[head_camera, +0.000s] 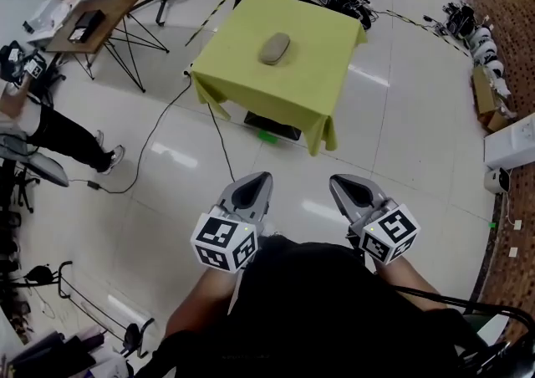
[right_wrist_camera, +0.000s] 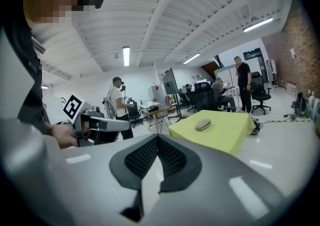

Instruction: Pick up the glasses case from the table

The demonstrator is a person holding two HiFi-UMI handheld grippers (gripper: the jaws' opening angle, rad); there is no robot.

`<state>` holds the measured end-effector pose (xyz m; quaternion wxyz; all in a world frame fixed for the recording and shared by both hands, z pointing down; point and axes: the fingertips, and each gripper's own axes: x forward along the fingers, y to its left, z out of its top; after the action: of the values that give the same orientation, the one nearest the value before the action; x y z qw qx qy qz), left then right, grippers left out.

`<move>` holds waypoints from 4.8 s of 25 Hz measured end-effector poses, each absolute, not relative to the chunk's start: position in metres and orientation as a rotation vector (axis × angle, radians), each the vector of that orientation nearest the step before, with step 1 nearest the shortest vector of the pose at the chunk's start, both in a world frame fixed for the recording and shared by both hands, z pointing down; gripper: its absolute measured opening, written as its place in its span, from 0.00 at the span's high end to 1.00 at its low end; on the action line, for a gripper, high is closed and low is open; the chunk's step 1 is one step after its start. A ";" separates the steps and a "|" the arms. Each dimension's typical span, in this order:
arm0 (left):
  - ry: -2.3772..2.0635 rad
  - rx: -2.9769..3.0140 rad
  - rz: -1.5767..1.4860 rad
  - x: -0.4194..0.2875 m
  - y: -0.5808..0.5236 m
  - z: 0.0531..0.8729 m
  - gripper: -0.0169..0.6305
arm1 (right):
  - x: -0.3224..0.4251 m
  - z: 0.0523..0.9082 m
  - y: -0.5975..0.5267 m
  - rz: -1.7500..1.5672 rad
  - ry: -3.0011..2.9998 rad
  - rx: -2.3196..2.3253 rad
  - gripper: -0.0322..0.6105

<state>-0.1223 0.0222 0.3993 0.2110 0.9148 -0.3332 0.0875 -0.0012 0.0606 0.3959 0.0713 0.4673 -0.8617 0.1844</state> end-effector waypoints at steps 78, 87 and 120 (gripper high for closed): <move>-0.576 2.598 0.465 -0.062 -0.481 0.457 0.88 | 0.073 0.456 -0.425 0.784 -2.287 1.767 0.95; -0.449 2.550 0.619 -0.036 -0.508 0.514 0.75 | 0.075 0.501 -0.441 0.913 -2.134 1.735 0.95; -0.624 2.182 1.231 0.057 -0.525 0.720 0.30 | 0.139 0.611 -0.463 1.252 -2.235 1.540 0.95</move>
<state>0.0566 -0.5246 0.7197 0.2763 0.8121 -0.2323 0.4584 0.1392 -0.4629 0.6114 0.0763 0.5137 -0.7456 0.4176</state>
